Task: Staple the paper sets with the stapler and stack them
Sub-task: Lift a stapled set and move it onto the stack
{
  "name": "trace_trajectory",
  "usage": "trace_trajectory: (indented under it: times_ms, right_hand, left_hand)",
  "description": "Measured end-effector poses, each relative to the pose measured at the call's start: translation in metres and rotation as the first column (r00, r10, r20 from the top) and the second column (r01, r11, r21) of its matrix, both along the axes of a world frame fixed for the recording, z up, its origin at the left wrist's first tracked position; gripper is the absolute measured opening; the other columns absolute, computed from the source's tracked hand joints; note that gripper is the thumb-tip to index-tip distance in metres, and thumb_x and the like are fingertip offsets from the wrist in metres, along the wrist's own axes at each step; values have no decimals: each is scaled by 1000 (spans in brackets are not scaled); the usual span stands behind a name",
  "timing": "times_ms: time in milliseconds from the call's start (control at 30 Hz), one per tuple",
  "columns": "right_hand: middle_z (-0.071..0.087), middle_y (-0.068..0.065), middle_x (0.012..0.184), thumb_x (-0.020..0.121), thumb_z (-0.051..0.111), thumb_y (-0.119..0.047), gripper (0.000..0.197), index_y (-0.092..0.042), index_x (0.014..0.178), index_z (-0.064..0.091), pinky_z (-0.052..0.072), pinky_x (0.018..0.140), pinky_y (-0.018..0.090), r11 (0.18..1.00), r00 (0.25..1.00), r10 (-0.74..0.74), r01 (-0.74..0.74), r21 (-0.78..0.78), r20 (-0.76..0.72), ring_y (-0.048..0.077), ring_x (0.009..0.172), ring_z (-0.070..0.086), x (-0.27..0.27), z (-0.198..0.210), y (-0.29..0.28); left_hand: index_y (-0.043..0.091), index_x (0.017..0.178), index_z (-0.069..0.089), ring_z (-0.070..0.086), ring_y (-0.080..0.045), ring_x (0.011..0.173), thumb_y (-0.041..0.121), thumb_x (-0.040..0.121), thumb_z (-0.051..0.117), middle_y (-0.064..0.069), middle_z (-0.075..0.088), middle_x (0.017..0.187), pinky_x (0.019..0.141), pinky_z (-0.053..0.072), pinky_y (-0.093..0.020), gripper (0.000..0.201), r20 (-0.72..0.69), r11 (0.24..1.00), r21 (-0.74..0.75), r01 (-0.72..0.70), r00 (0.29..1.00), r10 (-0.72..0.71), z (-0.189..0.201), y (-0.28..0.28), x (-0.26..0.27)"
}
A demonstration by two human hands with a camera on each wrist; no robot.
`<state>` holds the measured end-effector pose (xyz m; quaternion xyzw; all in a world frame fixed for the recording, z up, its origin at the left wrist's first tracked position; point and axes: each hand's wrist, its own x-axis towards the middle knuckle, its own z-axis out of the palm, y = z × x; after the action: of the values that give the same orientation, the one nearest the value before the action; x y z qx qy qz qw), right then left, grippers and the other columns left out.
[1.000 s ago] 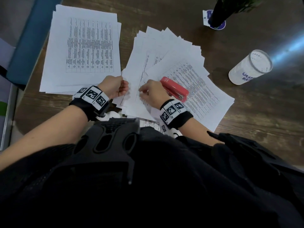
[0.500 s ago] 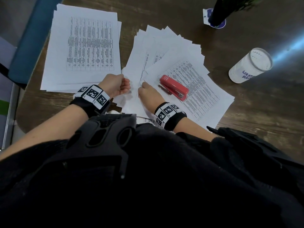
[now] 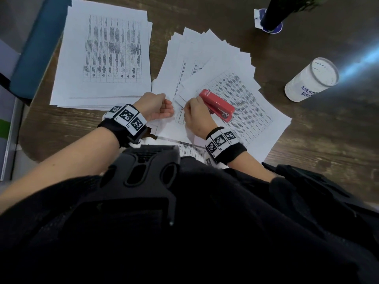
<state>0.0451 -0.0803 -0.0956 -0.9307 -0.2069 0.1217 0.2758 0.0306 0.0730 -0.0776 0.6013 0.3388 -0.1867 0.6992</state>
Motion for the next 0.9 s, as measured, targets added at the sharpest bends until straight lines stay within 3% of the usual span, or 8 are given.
trace_trajectory:
  times_ms: [67, 133, 233, 333, 533, 700, 800, 900]
  right_hand:
    - [52, 22, 102, 96, 47, -2, 12, 7, 98, 56, 30, 70, 20, 995, 999, -5, 1, 101, 40, 20, 82, 42, -3, 9, -2]
    - [53, 21, 97, 93, 53, -4, 11, 6, 95, 58, 31, 68, 23, 988, 996, 62, -69, 135, 59, 21, 79, 45, -6, 16, 0]
    - [60, 17, 91, 84, 63, -3, 8, -1, 91, 68, 40, 73, 31, 981, 989, 143, -146, 131, 33, 20, 75, 50, -8, 21, 2]
    - [68, 12, 91, 82, 68, -4, 13, -6, 93, 74, 47, 77, 32, 984, 995, 101, -103, 148, 20, 17, 73, 55, -10, 19, -5]
    - [70, 11, 93, 81, 67, -1, 18, -5, 97, 75, 46, 77, 26, 981, 997, 81, -80, 174, 0, 13, 74, 55, -18, 20, -18]
    - [59, 13, 86, 76, 72, -4, 10, -9, 84, 76, 50, 72, 38, 983, 999, 38, -42, 179, 25, 17, 71, 52, -18, 16, -21]
    - [60, 8, 85, 75, 77, -9, 6, -11, 80, 74, 51, 73, 39, 979, 999, -28, 20, 203, 37, 13, 70, 51, -15, 18, -23]
    - [63, 7, 85, 79, 75, -13, 9, -13, 88, 77, 50, 71, 37, 973, 998, -51, 40, 229, 42, 12, 71, 51, -13, 22, -26]
  left_hand:
    - [-1, 87, 55, 64, -22, 78, 19, 105, 35, -14, 62, 86, 60, 59, -23, 33, 4, 999, -45, 22, 1000, -22, 0, -8, -1]
    - [-2, 90, 55, 63, -22, 77, 18, 105, 36, -14, 61, 84, 65, 60, -27, 32, 21, 997, -73, 39, 999, -38, 0, -15, -1]
    - [0, 90, 57, 63, -16, 65, 13, 103, 38, -12, 59, 79, 54, 58, -24, 26, 19, 996, -75, 48, 999, -47, -1, -20, -1]
    - [1, 80, 54, 63, -17, 60, 10, 102, 37, -12, 58, 74, 53, 57, -24, 29, -14, 995, -92, 34, 999, -35, -3, -19, -2]
    - [1, 82, 53, 57, -16, 66, 10, 102, 39, -10, 55, 75, 50, 55, -21, 26, -25, 986, -150, 77, 996, -81, -7, -25, -3]
    - [0, 84, 56, 59, -16, 67, 5, 100, 42, -12, 58, 77, 49, 54, -21, 21, -29, 984, -137, 118, 992, -123, -6, -32, -3]
    - [-1, 89, 55, 56, -15, 63, 6, 101, 41, -11, 56, 77, 51, 57, -23, 20, -32, 981, -170, 92, 995, -99, -6, -33, -2]
    - [-2, 99, 58, 61, -12, 53, 8, 100, 47, -11, 58, 78, 51, 55, -21, 15, -38, 974, -189, 121, 991, -131, -7, -35, -1]
